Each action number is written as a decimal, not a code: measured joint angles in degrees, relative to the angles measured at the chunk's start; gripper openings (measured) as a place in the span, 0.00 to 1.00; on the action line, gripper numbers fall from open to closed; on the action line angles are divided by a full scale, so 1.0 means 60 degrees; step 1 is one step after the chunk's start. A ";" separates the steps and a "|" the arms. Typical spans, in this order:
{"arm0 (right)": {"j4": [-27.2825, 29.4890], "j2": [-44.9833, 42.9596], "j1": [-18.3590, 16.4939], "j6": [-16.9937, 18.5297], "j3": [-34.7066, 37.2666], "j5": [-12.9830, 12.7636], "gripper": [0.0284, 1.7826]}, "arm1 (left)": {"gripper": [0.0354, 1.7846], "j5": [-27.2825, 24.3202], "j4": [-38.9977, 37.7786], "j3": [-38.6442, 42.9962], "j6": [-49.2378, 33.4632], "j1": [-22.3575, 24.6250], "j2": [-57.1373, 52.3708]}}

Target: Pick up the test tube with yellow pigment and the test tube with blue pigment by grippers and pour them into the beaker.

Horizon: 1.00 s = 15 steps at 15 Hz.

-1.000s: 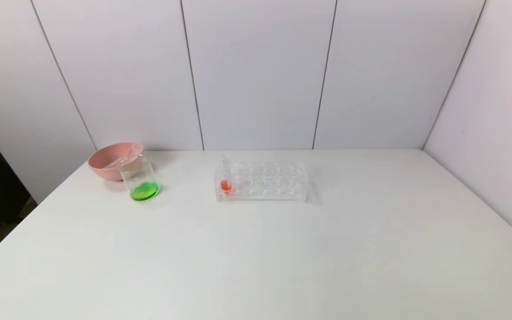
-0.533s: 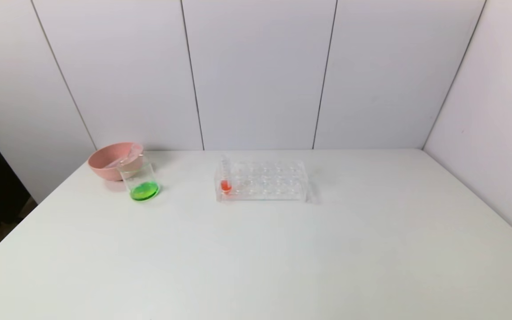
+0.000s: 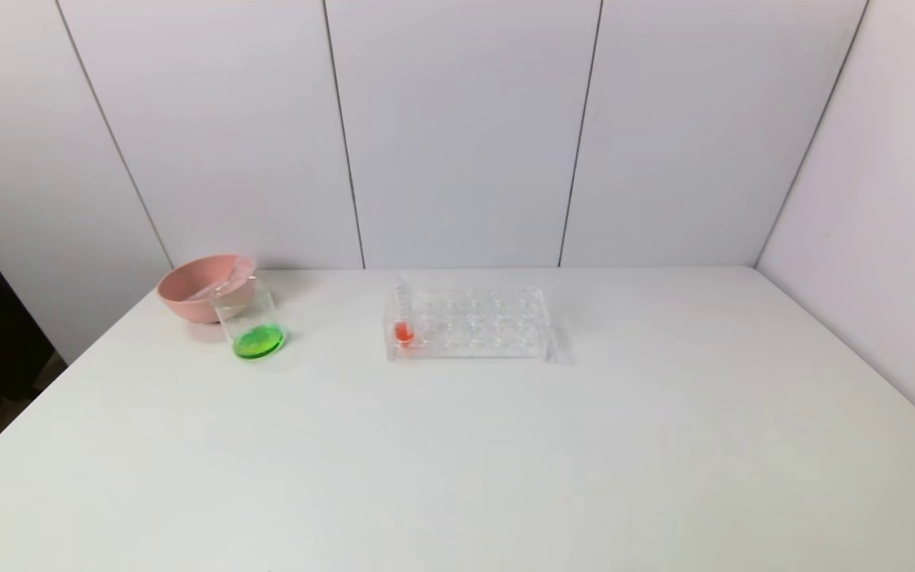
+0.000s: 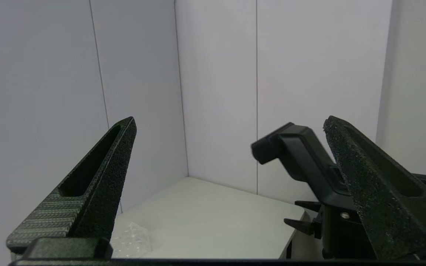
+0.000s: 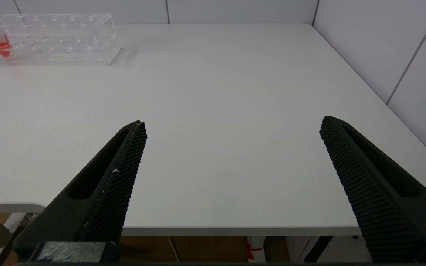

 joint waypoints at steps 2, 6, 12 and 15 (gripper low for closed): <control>0.0000 0.0000 0.0008 0.0000 0.0000 -0.0004 0.96 | 0.99 0.0360 0.0742 0.0114 0.0207 -0.0179 -0.1061; 0.0000 0.0000 0.0000 0.0004 0.0000 -0.0004 0.96 | 0.99 0.1898 0.1955 0.0289 0.1989 -0.0386 -0.1944; 0.0000 0.0000 0.0004 0.0004 0.0000 -0.0004 0.96 | 0.99 0.3980 0.5618 0.1753 0.5996 -0.1134 -0.2137; 0.0000 0.0000 0.0008 0.0000 0.0000 -0.0004 0.96 | 0.99 0.5211 0.5912 0.2879 0.6656 -0.1790 -0.2339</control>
